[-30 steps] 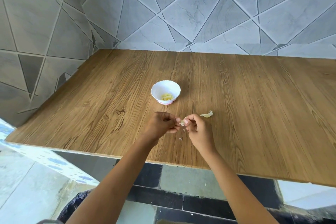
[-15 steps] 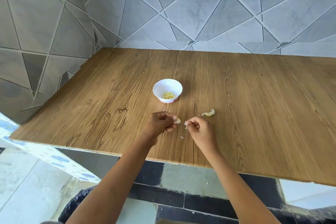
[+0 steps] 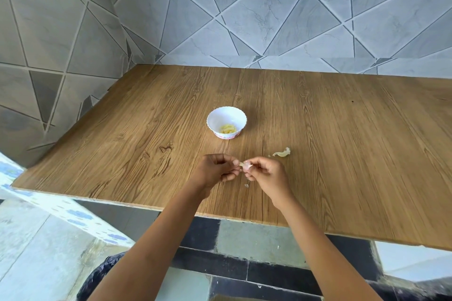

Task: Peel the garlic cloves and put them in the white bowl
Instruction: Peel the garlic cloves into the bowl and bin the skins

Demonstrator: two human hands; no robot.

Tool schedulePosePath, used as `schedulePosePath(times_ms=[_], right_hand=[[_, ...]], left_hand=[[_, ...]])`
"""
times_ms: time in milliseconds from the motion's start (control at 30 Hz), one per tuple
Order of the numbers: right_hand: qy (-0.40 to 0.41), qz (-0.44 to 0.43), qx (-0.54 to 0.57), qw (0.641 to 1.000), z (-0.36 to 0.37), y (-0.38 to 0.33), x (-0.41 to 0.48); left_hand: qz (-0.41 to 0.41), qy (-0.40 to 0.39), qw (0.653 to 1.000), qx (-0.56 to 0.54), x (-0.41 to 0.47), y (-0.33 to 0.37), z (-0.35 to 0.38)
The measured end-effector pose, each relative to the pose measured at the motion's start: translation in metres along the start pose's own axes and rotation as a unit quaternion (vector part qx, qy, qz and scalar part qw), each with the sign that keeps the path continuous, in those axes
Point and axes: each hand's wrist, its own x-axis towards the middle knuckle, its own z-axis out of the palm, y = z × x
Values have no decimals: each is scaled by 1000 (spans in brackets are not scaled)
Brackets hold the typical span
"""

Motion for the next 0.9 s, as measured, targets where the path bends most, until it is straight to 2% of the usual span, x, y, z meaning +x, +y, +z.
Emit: schedulePosePath(times_ms=[133, 233, 300, 367, 400, 467, 500, 700, 800, 900], right_hand=[[-31, 190, 187, 963, -4, -10, 3], [-32, 239, 241, 940, -4, -14, 6], [-16, 240, 225, 944, -3, -14, 6], [12, 177, 106, 978, -4, -10, 4], [26, 119, 8, 993, -4, -4, 3], [55, 25, -167, 984, -1, 3, 2], [72, 7, -220, 973, -1, 7, 2], [77, -133, -346, 925, 3, 16, 2], [97, -155, -352, 918, 3, 12, 0], [110, -137, -342, 923, 1, 14, 0]], left_hand=[[11, -33, 999, -2, -1, 0, -1], [25, -47, 999, 7, -1, 0, 0], [41, -40, 998, 19, -1, 0, -1], [57, -23, 998, 33, -1, 1, -3], [63, -17, 997, 39, -1, 1, -4], [71, -7, 996, 50, -2, 2, -5], [73, -1, 996, 54, -2, 3, -5], [75, 29, 993, 82, -1, 2, -10], [73, 36, 994, 70, 0, 2, -12], [70, 47, 994, 68, 0, 2, -13]])
